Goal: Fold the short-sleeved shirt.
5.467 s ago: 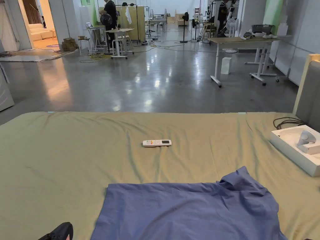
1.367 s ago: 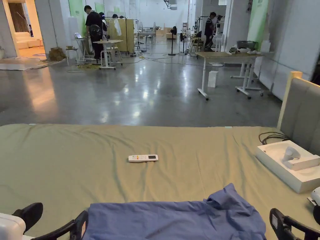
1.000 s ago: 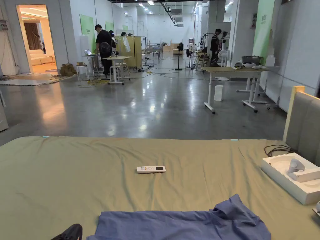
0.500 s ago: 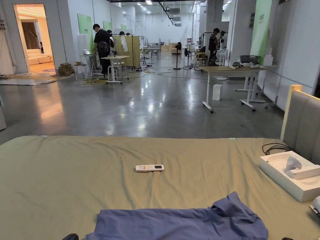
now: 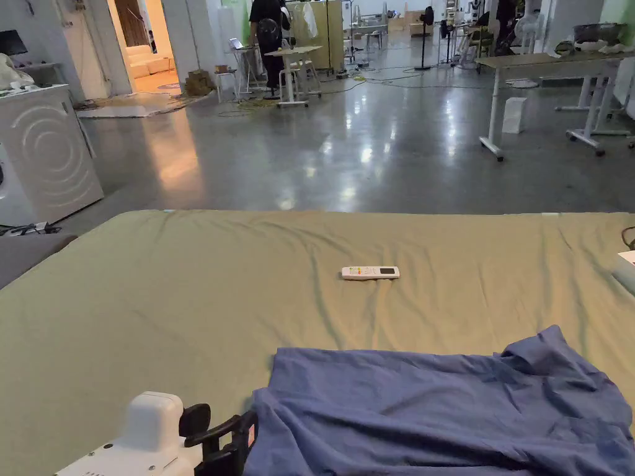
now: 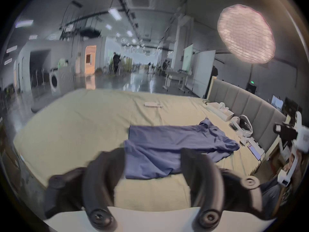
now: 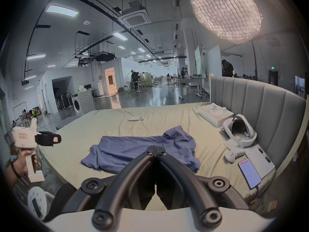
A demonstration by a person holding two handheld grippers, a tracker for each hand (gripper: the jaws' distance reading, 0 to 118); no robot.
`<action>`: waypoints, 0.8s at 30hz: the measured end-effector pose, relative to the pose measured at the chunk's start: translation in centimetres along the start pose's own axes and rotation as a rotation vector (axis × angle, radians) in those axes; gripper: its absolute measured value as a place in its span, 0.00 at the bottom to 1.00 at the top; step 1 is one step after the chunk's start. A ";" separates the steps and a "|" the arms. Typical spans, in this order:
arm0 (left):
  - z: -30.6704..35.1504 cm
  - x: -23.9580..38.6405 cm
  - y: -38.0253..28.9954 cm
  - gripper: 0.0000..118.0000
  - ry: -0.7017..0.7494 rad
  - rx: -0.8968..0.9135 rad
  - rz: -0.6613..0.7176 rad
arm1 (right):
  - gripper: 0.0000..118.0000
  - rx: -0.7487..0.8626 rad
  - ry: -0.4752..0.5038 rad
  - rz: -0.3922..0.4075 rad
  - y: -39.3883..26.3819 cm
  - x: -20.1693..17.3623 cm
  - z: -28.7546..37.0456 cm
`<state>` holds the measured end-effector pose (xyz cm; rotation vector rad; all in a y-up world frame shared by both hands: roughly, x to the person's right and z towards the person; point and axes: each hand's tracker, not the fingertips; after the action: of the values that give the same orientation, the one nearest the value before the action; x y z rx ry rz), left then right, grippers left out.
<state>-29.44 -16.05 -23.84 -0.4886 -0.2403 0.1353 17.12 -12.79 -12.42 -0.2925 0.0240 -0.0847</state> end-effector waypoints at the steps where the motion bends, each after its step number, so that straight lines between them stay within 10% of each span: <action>1: -1.3 -0.9 -0.3 0.73 0.004 -0.027 0.033 | 0.00 -0.009 -0.001 -0.008 -0.3 0.2 -0.2; 18: -19.6 -6.6 -7.7 0.70 0.127 -0.403 0.133 | 0.00 -0.181 -0.056 -0.070 -3.3 2.6 -2.5; 24: -19.5 -2.5 -7.7 0.15 0.215 -0.417 -0.034 | 0.00 -0.205 -0.066 -0.071 -4.0 2.6 -2.7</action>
<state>-26.21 -31.97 -37.28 -0.9076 -0.0635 -0.0031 19.33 -17.57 -13.88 -0.5010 -0.0439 -0.1431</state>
